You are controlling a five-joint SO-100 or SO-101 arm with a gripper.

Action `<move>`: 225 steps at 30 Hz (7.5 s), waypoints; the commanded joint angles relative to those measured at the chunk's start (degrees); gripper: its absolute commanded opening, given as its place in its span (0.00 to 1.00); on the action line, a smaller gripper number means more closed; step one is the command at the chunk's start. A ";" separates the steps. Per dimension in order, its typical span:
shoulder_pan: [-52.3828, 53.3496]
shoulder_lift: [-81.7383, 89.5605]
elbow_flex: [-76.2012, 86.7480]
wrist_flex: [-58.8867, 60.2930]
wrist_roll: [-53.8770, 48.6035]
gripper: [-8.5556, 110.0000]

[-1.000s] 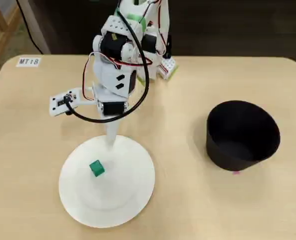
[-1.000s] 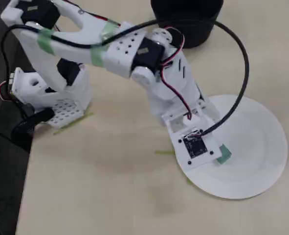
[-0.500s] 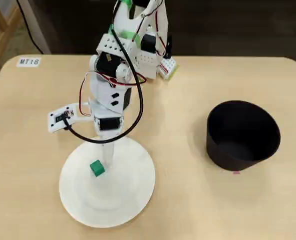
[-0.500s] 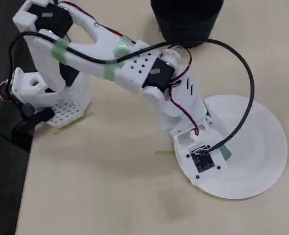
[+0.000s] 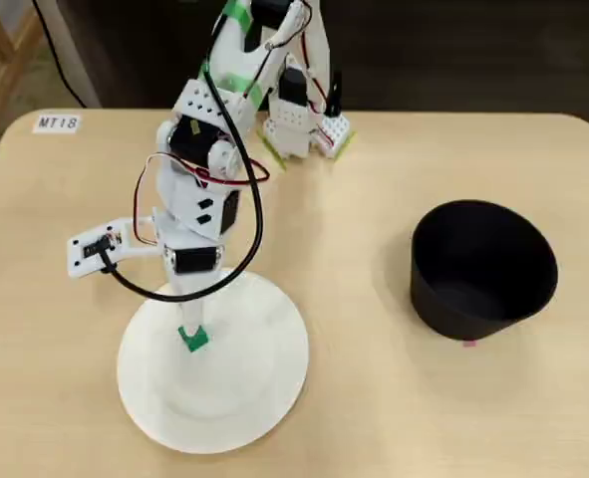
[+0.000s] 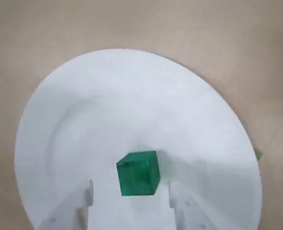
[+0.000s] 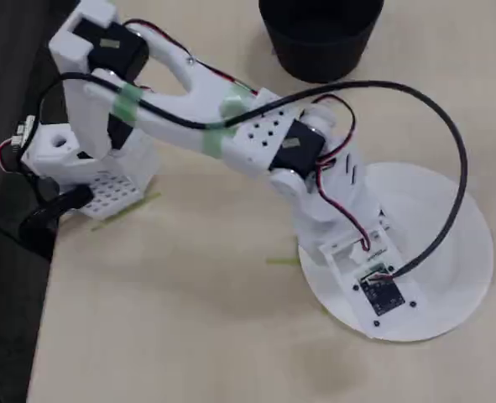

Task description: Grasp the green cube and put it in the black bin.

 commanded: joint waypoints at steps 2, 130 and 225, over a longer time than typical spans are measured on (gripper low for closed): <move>-0.44 -1.67 -6.50 2.72 -1.49 0.27; -62.58 18.90 -14.59 28.65 48.87 0.07; -24.43 107.31 81.12 9.23 50.71 0.07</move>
